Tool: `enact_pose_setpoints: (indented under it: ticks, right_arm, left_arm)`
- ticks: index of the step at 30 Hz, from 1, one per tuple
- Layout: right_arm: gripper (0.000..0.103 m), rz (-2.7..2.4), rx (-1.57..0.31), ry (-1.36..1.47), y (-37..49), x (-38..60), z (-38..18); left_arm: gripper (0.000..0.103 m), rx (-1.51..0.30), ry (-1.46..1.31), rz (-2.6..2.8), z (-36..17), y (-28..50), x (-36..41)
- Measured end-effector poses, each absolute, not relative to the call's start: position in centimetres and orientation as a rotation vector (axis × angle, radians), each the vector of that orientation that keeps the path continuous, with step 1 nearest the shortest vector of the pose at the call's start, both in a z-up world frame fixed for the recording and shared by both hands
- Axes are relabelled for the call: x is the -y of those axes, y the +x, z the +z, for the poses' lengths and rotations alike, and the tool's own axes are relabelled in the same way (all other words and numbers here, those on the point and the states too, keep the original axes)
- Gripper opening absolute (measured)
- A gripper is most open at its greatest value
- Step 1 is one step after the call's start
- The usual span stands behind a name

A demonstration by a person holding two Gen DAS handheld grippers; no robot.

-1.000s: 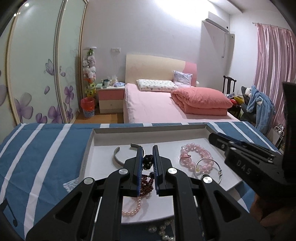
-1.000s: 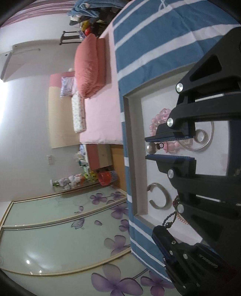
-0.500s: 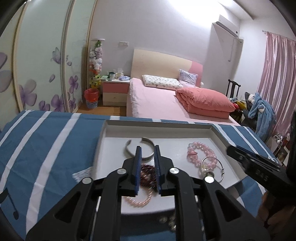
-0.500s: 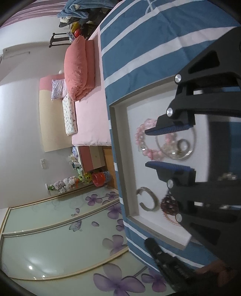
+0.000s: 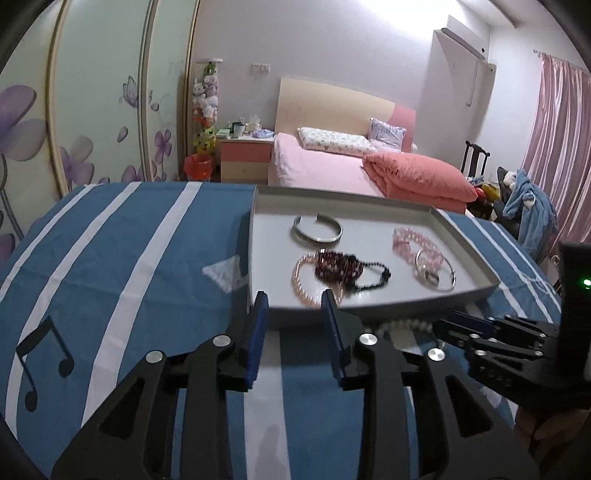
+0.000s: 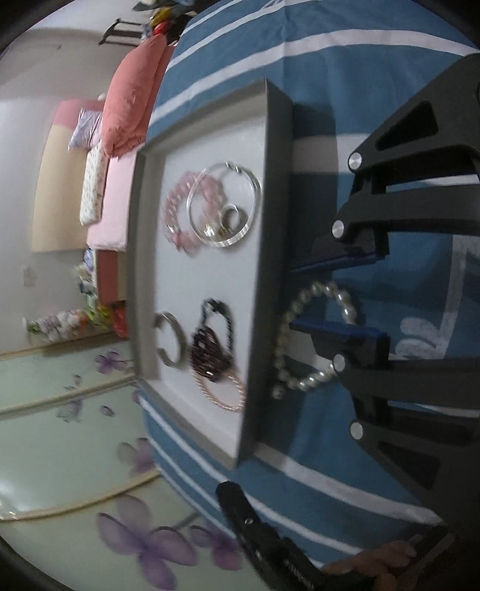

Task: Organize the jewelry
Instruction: 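Grasp the white pearl bracelet with the right gripper while the left grasps another loose pearl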

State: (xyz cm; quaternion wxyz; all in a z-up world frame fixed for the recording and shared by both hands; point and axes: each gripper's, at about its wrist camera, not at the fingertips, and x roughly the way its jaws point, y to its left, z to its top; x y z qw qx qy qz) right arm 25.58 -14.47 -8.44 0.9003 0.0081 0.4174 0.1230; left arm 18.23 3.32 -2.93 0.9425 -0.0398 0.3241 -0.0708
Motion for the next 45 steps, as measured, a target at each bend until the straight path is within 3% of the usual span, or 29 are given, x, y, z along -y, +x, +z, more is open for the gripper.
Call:
enact_pose_setpoints:
  ticks: [3,7,17,32,34,39,45]
  right_arm:
    - [0.025,0.239,-0.892,-0.016,25.8,13.9,-9.2]
    - [0.011,0.22,-0.905,-0.046,25.8,14.1,-9.6]
    - [0.01,0.143,-0.898,-0.032,24.0,18.9,-9.7]
    - [0.01,0.116,-0.892,0.067,24.0,22.6,-9.8]
    - [0.01,0.12,-0.892,0.072,24.0,22.6,-9.8]
    - [0.01,0.126,-0.892,0.081,23.9,22.6,-9.8]
    - [0.01,0.129,-0.893,0.069,23.6,22.5,-9.8]
  left_arm:
    - [0.033,-0.679,-0.077,-0.152,-3.2,18.0,-3.2]
    - [0.035,-0.696,-0.068,-0.174,-3.5,17.7,-2.5]
    - [0.044,-0.79,-0.037,-0.246,-5.3,18.1,1.0]
    - [0.043,-0.884,-0.062,-0.069,-7.4,21.0,4.8]
    - [0.042,-0.88,-0.06,-0.039,-7.3,21.2,5.0]
    - [0.016,-0.88,-0.063,-0.015,-7.3,21.5,5.0]
    - [0.015,-0.889,-0.061,-0.06,-7.1,20.9,3.7]
